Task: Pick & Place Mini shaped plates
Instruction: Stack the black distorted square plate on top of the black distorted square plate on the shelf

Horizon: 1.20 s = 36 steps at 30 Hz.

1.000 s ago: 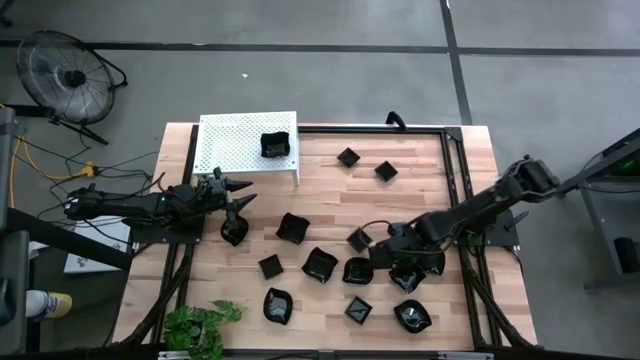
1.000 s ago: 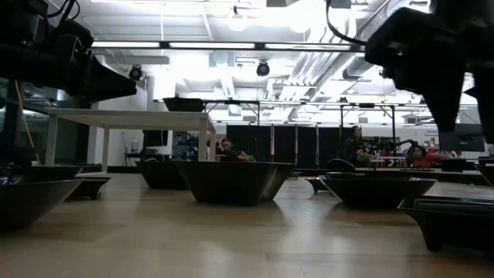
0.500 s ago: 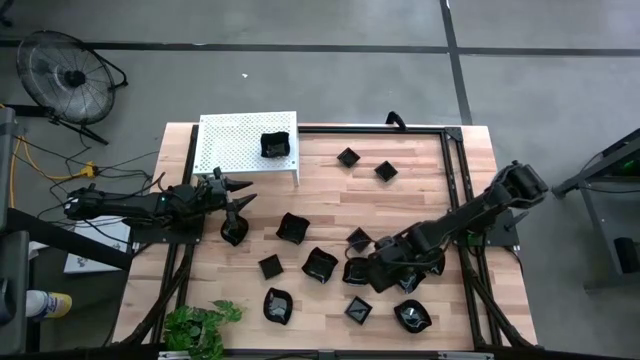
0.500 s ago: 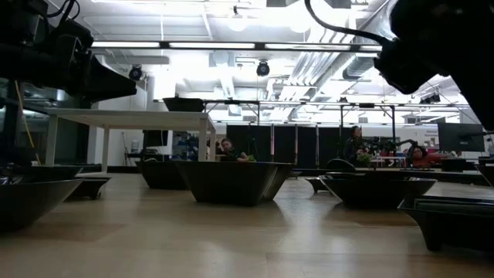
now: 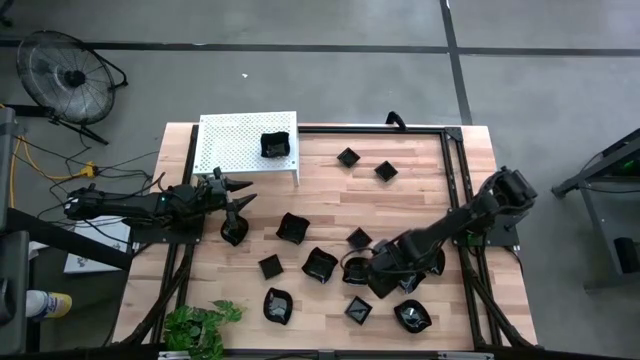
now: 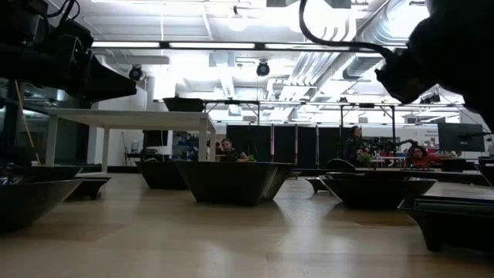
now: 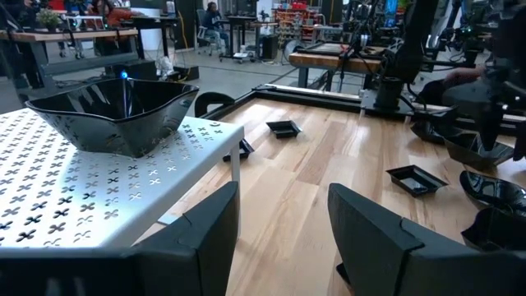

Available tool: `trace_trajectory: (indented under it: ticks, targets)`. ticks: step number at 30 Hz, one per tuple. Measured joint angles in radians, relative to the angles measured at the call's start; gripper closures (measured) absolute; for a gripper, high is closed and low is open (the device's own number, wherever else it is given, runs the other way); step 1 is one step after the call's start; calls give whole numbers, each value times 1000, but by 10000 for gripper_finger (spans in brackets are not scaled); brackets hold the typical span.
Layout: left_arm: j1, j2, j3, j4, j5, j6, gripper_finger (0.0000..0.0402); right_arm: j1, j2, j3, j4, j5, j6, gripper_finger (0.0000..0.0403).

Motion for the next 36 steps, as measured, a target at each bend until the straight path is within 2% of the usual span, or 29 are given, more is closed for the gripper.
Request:
trace_trajectory:
  ticks: [13, 26, 36]
  targets:
    - [0, 0, 0, 0, 0, 0, 215, 20, 16, -8, 10, 80, -100, 212]
    - [0, 0, 0, 0, 0, 0, 215, 89, 18, -29, 11, 121, -192, 249]
    - [0, 0, 0, 0, 0, 0, 215, 134, 23, -29, 12, 147, -202, 274]
